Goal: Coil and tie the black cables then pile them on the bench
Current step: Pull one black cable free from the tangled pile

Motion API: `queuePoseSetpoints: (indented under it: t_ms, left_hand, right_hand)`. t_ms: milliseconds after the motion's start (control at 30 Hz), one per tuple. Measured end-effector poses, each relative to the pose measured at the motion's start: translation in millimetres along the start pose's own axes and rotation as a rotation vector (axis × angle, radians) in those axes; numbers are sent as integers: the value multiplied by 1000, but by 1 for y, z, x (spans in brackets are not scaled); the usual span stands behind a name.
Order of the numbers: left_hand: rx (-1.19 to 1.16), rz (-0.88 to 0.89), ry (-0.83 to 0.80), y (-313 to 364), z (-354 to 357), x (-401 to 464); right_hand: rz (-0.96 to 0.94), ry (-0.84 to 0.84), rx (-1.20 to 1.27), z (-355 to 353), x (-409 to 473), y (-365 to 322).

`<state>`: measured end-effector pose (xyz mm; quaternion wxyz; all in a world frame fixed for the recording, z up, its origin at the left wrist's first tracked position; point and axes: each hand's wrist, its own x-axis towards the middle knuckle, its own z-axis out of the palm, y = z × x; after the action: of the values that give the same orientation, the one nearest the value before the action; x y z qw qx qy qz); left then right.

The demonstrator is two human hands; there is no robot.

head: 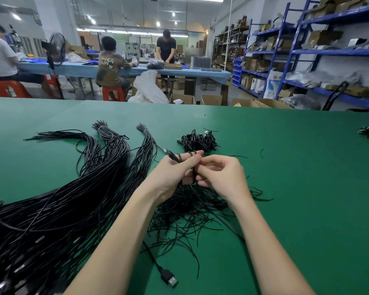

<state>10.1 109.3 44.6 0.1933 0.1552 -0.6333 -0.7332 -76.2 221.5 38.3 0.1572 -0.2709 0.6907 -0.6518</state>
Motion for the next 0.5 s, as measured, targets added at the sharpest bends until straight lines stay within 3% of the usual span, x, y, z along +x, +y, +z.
queuePoseSetpoints:
  t_ms: [233, 333, 367, 433, 500]
  left_hand:
    - [-32, -35, -17, -3, -6, -1]
    - [-78, -56, -73, -2, -9, -2]
    - [-53, -61, -98, -2, -8, -3]
    - [34, -57, -179, -3, -4, -5]
    - [91, -43, -276, -3, 2, -8]
  right_hand:
    - [55, -131, 21, -13, 0, 4]
    - [-170, 42, -201, -26, 5, -2]
    - [-280, 27, -269, -27, 7, -8]
    - [-376, -233, -350, -19, 10, -24]
    - [-330, -498, -492, -8, 18, -39]
